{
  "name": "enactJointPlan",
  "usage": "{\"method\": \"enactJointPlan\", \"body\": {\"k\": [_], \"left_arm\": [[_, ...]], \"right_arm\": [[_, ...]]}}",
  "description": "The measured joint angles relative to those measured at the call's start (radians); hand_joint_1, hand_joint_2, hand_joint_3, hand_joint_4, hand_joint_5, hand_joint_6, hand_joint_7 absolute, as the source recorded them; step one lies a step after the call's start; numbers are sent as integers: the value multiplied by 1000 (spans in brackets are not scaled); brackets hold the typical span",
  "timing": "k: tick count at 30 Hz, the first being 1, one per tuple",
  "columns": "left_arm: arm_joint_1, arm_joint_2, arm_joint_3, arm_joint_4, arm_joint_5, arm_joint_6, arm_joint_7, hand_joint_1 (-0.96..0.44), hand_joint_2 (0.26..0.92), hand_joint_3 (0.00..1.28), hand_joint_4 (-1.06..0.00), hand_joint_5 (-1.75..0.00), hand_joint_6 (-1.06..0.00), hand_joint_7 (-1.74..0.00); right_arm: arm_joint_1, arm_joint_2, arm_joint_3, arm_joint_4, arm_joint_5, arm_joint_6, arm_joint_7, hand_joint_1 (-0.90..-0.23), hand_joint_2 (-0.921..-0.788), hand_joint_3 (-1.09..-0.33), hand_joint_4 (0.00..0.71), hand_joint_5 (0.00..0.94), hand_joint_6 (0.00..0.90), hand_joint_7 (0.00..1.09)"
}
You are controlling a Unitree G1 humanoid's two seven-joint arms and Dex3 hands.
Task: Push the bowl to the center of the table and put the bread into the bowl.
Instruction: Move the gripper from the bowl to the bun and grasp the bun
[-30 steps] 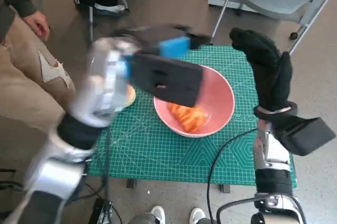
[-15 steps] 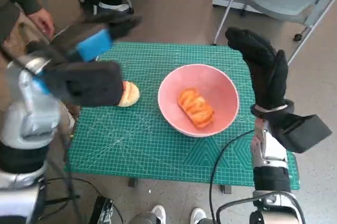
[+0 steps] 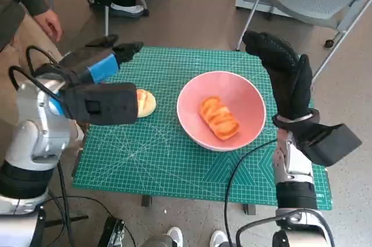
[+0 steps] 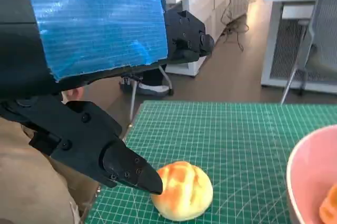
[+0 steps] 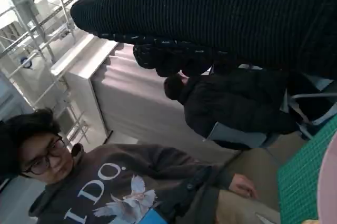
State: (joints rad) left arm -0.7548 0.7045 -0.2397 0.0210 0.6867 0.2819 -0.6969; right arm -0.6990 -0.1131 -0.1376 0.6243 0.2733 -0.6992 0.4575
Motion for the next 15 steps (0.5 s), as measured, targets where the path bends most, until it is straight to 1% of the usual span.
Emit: {"method": "enactJointPlan", "body": {"k": [9, 15], "left_arm": [[1, -19, -20, 26, 6, 0, 20, -94, 686, 0, 1, 1, -147, 0], [-1, -51, -51, 123, 13, -19, 64, -101, 685, 0, 1, 1, -151, -2]], "right_arm": [[-1, -3, -3, 1, 3, 0, 14, -713, -921, -821, 166, 0, -1, 490], [-1, -6, -7, 2, 3, 0, 17, -705, -921, -823, 166, 0, -1, 490]]}}
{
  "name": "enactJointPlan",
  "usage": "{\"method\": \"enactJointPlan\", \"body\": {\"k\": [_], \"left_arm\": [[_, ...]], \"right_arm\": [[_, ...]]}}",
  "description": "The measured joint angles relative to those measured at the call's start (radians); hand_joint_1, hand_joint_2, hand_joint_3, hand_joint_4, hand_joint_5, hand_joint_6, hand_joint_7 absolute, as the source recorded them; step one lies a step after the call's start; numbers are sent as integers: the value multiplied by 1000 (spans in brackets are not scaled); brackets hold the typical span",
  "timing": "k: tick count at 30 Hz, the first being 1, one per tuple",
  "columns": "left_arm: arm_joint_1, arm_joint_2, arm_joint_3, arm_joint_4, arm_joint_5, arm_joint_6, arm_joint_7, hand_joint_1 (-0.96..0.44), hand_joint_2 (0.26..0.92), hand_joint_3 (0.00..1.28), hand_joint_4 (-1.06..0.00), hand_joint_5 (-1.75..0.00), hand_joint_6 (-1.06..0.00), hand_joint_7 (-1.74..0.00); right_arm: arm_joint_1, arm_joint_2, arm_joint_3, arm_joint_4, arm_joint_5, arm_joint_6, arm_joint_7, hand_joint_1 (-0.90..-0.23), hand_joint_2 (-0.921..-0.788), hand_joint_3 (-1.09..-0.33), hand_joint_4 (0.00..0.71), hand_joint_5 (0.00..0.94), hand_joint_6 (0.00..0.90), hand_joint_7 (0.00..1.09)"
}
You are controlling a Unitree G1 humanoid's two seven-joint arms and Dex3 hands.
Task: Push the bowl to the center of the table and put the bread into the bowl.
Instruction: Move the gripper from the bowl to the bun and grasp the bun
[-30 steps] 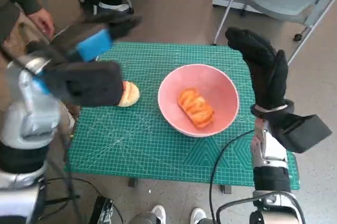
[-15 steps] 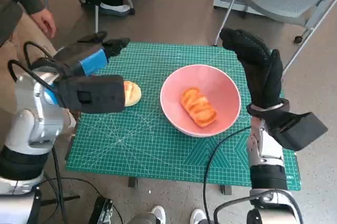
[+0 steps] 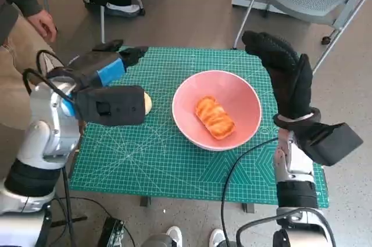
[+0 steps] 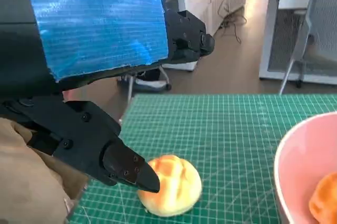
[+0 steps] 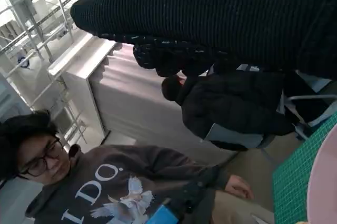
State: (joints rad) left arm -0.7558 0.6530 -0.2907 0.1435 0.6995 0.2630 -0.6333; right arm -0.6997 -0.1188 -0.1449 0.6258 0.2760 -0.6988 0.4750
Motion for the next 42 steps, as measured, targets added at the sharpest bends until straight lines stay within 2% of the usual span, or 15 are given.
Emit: {"method": "enactJointPlan", "body": {"k": [8, 19, 28, 42], "left_arm": [[-38, -57, -66, 205, 14, -19, 45, -121, 684, 0, 1, 1, -152, -2], [-157, -126, -148, 469, 51, -13, 63, -108, 683, 0, 1, 1, -149, 0], [-241, -188, -209, 689, 70, -32, 100, -151, 681, 0, 1, 1, -149, 0], [-344, -266, -252, 942, 72, -63, 161, -146, 678, 0, 1, 1, -142, 0]], "right_arm": [[1, -15, -5, -2, 0, -1, 4, -705, -921, -824, 166, 0, -1, 488], [9, -24, -7, -21, -1, 0, 4, -708, -921, -824, 166, 0, -1, 487], [14, -28, -9, -28, -1, 7, 3, -713, -921, -824, 166, 0, -1, 486], [15, -33, -10, -39, -5, 15, -4, -711, -921, -825, 168, 1, -1, 484]]}}
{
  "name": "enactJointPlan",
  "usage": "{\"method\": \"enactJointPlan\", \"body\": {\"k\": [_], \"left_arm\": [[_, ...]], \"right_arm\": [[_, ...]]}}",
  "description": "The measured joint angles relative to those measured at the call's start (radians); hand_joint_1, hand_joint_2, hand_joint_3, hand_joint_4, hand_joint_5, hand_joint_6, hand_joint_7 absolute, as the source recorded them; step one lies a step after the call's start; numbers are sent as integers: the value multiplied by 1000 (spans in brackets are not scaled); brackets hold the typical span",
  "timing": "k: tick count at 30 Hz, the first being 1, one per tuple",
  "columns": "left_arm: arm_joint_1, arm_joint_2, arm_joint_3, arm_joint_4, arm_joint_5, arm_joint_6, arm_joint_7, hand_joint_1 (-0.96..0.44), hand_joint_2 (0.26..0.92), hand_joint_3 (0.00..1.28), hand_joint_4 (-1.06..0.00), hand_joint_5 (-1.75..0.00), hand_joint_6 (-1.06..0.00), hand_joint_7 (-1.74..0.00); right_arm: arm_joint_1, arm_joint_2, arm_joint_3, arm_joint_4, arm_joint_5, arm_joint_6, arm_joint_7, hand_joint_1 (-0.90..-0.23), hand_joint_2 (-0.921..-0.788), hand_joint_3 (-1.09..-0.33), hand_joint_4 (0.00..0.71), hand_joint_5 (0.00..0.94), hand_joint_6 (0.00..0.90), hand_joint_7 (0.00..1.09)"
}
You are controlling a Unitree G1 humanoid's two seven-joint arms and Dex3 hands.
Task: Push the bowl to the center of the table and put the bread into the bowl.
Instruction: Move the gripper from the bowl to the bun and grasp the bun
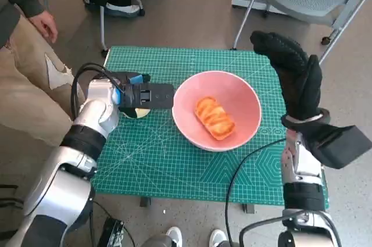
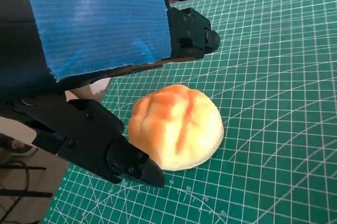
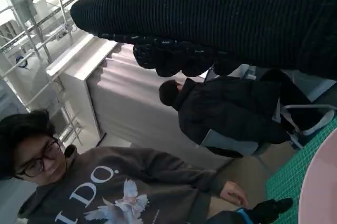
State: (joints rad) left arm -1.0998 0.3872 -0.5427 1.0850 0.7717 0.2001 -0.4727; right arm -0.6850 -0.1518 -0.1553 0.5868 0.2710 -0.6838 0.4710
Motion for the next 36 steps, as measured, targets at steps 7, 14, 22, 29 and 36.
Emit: {"method": "enactJointPlan", "body": {"k": [7, 14, 22, 29, 36], "left_arm": [[-26, -19, -19, 67, 0, -16, 21, -157, 677, 0, 1, 1, -131, 0], [-30, -38, -37, 121, 0, -35, 32, -167, 675, 0, 1, 1, -123, 0], [-36, -45, -50, 166, 1, -48, 51, -172, 675, 0, 1, 1, -121, 0], [-41, -53, -69, 205, 5, -48, 65, -175, 675, 0, 1, 1, -119, 0], [-41, -73, -83, 233, 11, -48, 69, -180, 676, 1, 1, 1, -115, 0]], "right_arm": [[0, -3, -2, 0, -1, 0, -2, -709, -921, -827, 169, 1, -1, 482], [1, -6, -3, 0, -2, 0, -10, -712, -921, -826, 169, 1, -1, 482], [5, -8, -3, -3, -4, 0, -16, -709, -921, -827, 169, 1, -1, 482], [13, -9, -2, -19, -4, 0, -23, -712, -921, -827, 169, 1, -1, 480], [27, -12, 0, -40, -4, 6, -27, -713, -921, -826, 169, 1, -1, 478]]}}
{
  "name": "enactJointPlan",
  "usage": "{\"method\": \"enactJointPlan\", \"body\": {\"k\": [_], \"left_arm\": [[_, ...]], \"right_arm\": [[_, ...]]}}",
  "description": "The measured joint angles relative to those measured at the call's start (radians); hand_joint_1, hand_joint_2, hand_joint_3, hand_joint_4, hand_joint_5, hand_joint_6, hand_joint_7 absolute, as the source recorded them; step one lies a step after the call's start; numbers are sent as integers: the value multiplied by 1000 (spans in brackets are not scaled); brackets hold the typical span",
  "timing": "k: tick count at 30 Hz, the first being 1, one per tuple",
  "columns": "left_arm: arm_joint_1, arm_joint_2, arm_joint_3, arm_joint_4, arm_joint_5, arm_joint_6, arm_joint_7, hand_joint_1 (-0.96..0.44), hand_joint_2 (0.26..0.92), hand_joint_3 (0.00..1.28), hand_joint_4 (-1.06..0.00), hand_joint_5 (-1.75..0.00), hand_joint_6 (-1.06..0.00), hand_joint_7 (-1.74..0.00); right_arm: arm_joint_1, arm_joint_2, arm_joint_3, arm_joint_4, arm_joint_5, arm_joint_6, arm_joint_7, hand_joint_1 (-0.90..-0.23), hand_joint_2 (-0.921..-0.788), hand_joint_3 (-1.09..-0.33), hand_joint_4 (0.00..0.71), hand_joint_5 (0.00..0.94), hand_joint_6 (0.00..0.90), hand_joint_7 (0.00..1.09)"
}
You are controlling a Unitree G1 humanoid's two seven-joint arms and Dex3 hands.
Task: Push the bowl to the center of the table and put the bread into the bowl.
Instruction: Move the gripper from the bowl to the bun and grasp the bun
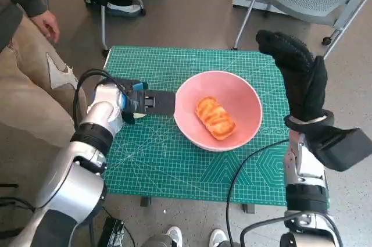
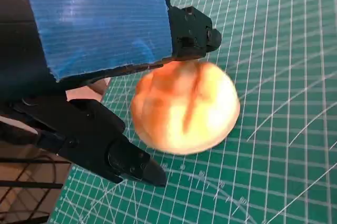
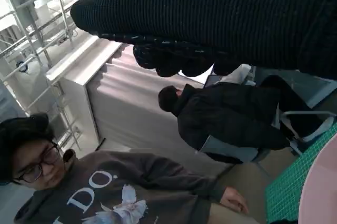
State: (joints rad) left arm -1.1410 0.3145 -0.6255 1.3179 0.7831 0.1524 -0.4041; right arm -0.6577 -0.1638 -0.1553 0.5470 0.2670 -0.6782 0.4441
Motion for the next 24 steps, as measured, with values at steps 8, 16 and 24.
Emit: {"method": "enactJointPlan", "body": {"k": [8, 16, 24], "left_arm": [[-1, -10, -6, 14, -1, 2, 9, -40, 676, 68, -185, -1059, -131, -2], [1, -18, 15, 27, -15, 29, 113, 329, 596, 496, -700, -1329, -269, -30], [48, -20, -50, 29, 49, -22, 340, 354, 883, 302, -491, -1447, -637, -263]], "right_arm": [[12, -10, 0, -22, 2, 15, 0, -714, -921, -820, 170, 1, -1, 478], [19, -16, 0, -48, 6, 37, 0, -722, -921, -799, 170, 1, -1, 478], [34, -16, 0, -82, 7, 58, 0, -730, -921, -793, 171, 1, 0, 478]]}}
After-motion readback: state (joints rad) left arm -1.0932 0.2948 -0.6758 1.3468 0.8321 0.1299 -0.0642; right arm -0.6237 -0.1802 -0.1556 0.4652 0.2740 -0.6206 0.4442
